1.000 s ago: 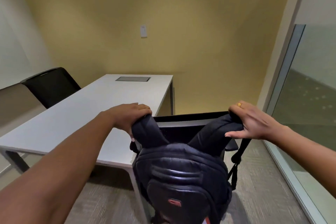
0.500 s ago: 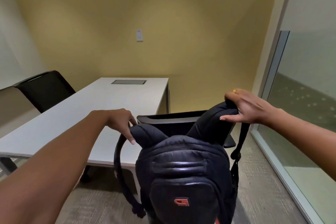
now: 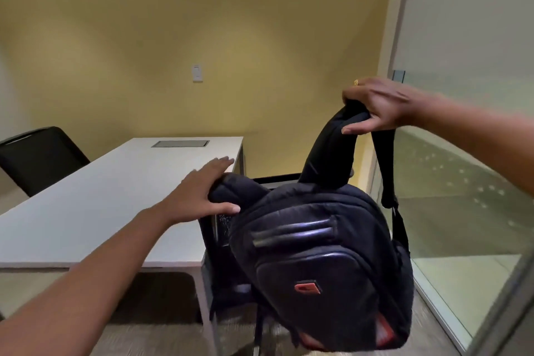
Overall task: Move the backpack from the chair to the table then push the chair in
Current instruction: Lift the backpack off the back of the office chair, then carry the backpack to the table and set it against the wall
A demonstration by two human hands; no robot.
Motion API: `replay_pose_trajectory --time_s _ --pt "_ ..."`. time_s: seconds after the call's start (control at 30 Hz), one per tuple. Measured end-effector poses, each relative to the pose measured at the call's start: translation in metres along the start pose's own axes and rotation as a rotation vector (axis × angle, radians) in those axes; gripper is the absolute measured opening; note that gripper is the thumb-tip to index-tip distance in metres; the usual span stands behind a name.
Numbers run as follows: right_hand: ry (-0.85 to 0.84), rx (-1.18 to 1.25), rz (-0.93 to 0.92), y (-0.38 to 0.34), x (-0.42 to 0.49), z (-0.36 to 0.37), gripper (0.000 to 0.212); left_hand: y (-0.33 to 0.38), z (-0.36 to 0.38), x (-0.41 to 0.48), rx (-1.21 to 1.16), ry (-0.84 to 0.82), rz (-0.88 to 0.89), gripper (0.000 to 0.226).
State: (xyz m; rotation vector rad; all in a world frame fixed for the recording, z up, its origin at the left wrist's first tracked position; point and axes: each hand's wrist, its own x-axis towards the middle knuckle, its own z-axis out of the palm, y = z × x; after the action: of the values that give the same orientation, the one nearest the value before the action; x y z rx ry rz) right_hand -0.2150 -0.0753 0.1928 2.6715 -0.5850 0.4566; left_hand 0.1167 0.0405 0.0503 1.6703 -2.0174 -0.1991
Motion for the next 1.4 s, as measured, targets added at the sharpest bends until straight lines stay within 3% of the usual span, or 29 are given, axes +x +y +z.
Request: replay_pose_trajectory --time_s 0.13,0.27,0.43,0.57,0.7,0.9,1.0,1.23,1.4 --pt "0.054 -0.102 0.1 0.008 -0.056 -0.057 0.076 0.093 0.041 0.005 0.194 0.15 0.456 0.092" --pt "0.074 -0.135 0.115 0.019 -0.066 -0.063 0.081 0.118 0.072 0.011 0.286 0.283 0.584 0.076" --pt "0.164 -0.111 0.259 0.04 -0.116 -0.092 0.078 0.172 0.096 0.027 0.349 0.373 0.764 0.053" --pt "0.207 -0.142 0.374 0.065 -0.155 -0.102 0.071 0.209 0.119 0.05 -0.001 0.313 0.684 0.039" --pt "0.221 -0.14 0.507 0.099 -0.208 -0.105 0.074 0.255 0.135 0.081 -0.145 0.268 0.619 0.037" --pt "0.178 -0.248 0.679 0.129 -0.284 -0.102 0.075 0.336 0.167 0.124 -0.109 0.287 0.568 0.035" --pt "0.246 -0.312 0.722 0.126 -0.317 -0.091 0.068 0.378 0.177 0.142 -0.033 0.282 0.561 0.039" --pt "0.302 0.086 0.642 0.101 -0.352 -0.022 0.054 0.449 0.195 0.173 0.157 0.291 0.632 0.044" --pt "0.341 0.161 0.578 0.128 -0.355 -0.012 0.048 0.453 0.202 0.2 0.115 0.316 0.632 0.047"
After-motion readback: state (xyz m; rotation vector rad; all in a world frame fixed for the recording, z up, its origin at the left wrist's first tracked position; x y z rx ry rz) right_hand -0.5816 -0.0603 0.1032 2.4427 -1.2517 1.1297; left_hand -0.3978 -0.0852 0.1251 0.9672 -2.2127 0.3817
